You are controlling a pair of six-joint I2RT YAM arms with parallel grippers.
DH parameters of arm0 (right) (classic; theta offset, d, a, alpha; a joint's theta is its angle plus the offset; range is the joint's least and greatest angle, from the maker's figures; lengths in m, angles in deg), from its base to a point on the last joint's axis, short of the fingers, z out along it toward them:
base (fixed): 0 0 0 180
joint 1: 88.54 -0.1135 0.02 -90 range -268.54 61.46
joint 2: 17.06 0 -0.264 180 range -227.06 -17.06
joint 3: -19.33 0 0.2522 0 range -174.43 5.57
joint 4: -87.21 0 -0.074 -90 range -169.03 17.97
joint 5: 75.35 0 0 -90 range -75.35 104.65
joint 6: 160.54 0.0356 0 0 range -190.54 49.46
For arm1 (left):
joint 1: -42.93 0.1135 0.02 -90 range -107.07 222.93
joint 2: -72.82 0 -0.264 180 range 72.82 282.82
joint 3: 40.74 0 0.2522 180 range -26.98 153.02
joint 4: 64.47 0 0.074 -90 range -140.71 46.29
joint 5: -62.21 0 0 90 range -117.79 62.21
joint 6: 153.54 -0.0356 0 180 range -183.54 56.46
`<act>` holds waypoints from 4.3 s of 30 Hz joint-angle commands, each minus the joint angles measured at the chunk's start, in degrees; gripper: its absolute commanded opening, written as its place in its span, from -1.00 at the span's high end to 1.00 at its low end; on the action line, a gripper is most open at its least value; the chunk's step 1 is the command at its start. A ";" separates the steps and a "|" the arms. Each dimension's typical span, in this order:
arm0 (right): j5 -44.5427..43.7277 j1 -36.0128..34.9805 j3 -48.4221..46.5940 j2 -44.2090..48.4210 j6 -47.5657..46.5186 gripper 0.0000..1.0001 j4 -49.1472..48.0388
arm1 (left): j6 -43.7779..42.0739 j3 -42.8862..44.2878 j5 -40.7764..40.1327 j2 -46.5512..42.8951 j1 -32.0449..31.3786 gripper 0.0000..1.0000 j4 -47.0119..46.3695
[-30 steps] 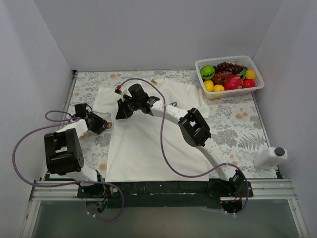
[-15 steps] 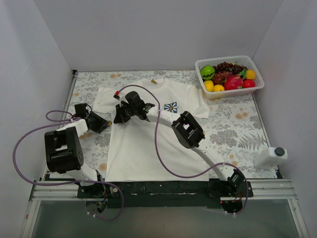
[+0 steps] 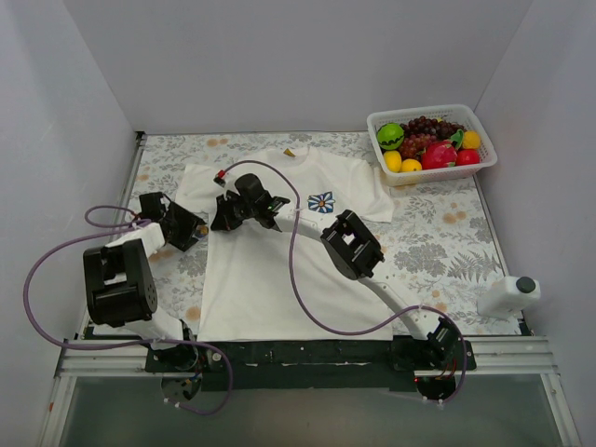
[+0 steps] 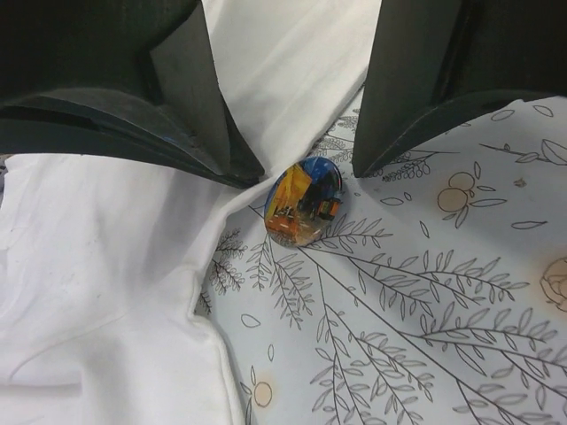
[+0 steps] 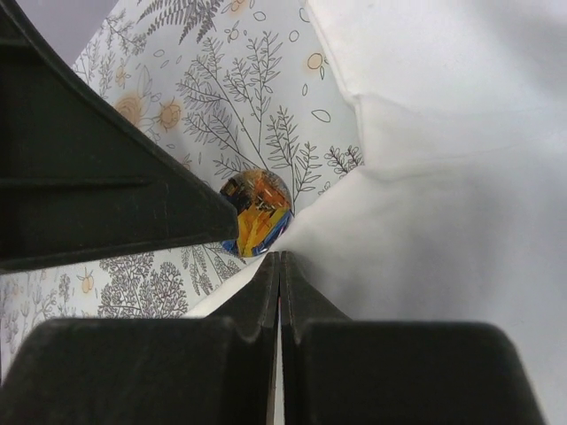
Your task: Pin the brooch onto the clothing
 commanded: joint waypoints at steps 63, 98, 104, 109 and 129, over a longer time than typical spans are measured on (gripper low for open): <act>3.37 -1.63 1.42 3.31 3.17 0.18 -3.65 | -6.94 19.47 -2.40 15.14 1.20 0.77 8.96; 7.15 -0.57 -1.84 -5.13 15.47 -0.37 -5.32 | -7.29 14.37 -10.14 9.87 -0.65 0.48 17.23; 8.99 -0.14 2.12 -3.20 14.86 -0.29 -2.78 | -7.82 13.76 -10.14 8.99 0.14 0.00 18.37; 10.23 1.36 0.19 -3.46 15.12 -0.12 3.36 | -7.91 10.77 -7.07 8.64 0.05 0.06 17.32; 7.32 -0.92 -8.43 -9.70 17.93 -0.10 8.74 | -7.20 7.08 -1.00 8.73 0.14 0.23 13.45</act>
